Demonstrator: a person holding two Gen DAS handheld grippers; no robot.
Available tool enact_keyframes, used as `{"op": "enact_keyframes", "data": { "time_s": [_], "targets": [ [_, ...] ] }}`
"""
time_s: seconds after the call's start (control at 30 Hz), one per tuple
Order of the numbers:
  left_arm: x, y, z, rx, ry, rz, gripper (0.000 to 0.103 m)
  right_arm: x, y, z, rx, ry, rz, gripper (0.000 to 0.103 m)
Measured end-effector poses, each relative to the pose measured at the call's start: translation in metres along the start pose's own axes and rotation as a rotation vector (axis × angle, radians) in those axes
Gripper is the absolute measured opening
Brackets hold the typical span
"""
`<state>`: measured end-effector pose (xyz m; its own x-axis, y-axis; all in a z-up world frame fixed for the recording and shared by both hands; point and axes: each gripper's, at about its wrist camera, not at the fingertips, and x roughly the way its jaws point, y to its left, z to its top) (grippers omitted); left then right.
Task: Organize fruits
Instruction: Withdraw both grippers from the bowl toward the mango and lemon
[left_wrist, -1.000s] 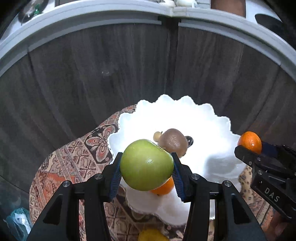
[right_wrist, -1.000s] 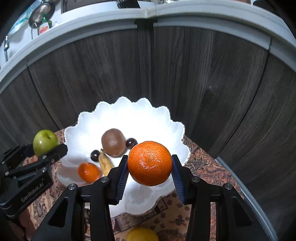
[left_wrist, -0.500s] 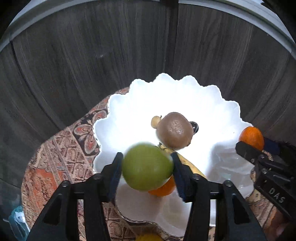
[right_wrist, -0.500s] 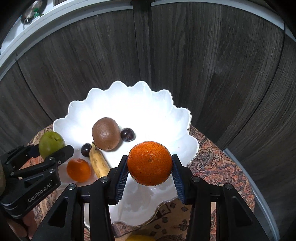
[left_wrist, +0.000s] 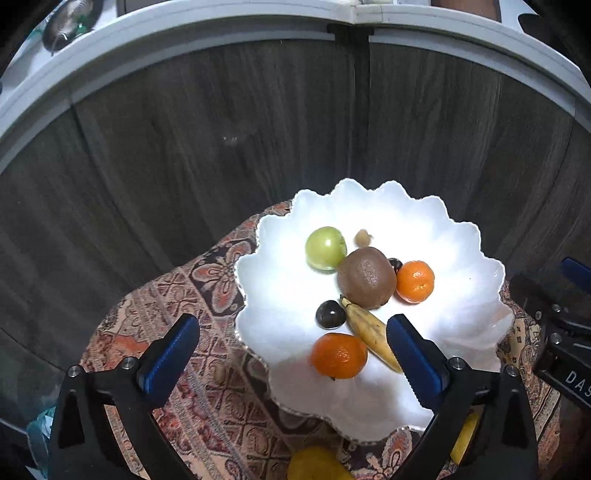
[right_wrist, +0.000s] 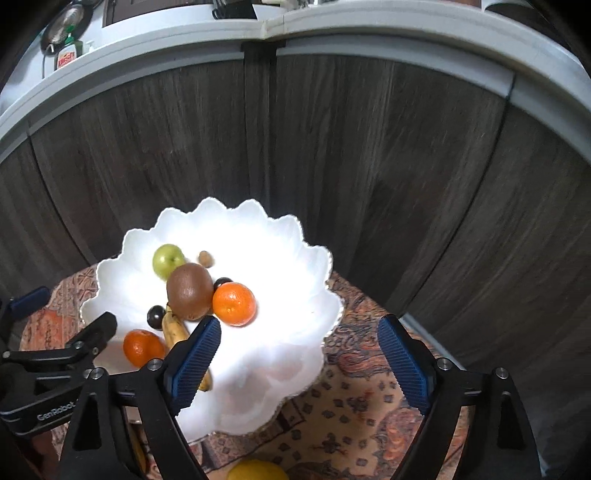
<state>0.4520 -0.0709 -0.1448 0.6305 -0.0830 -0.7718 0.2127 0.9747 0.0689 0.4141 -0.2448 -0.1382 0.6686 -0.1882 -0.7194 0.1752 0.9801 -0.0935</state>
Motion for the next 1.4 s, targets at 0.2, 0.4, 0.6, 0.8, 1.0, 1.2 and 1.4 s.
{"op": "enact_keyframes", "data": {
  "time_s": [0.2, 0.4, 0.6, 0.8, 1.0, 1.2, 1.4],
  "targets": [
    [-0.027, 0.004, -0.002, -0.013, -0.017, -0.004, 0.103, -0.03, -0.005, 0.001, 0.015, -0.041, -0.016, 0.088],
    [-0.054, 0.008, -0.011, -0.039, -0.031, -0.004, 0.103, -0.058, -0.006, -0.005, 0.038, -0.069, 0.006, 0.089],
    [-0.068, 0.01, -0.026, -0.049, -0.027, 0.01, 0.103, -0.072, -0.004, -0.019, 0.039, -0.068, 0.017, 0.089],
    [-0.073, 0.011, -0.041, -0.069, -0.013, 0.022, 0.103, -0.078, -0.003, -0.033, 0.045, -0.055, 0.028, 0.089],
    [-0.073, 0.008, -0.057, -0.089, 0.0, 0.027, 0.103, -0.078, -0.005, -0.046, 0.052, -0.046, 0.03, 0.089],
    [-0.063, 0.004, -0.074, -0.105, 0.027, 0.023, 0.103, -0.073, -0.006, -0.061, 0.057, -0.032, 0.033, 0.089],
    [-0.053, -0.001, -0.088, -0.103, 0.027, 0.041, 0.102, -0.06, -0.009, -0.077, 0.061, -0.007, 0.03, 0.089]
  ]
}}
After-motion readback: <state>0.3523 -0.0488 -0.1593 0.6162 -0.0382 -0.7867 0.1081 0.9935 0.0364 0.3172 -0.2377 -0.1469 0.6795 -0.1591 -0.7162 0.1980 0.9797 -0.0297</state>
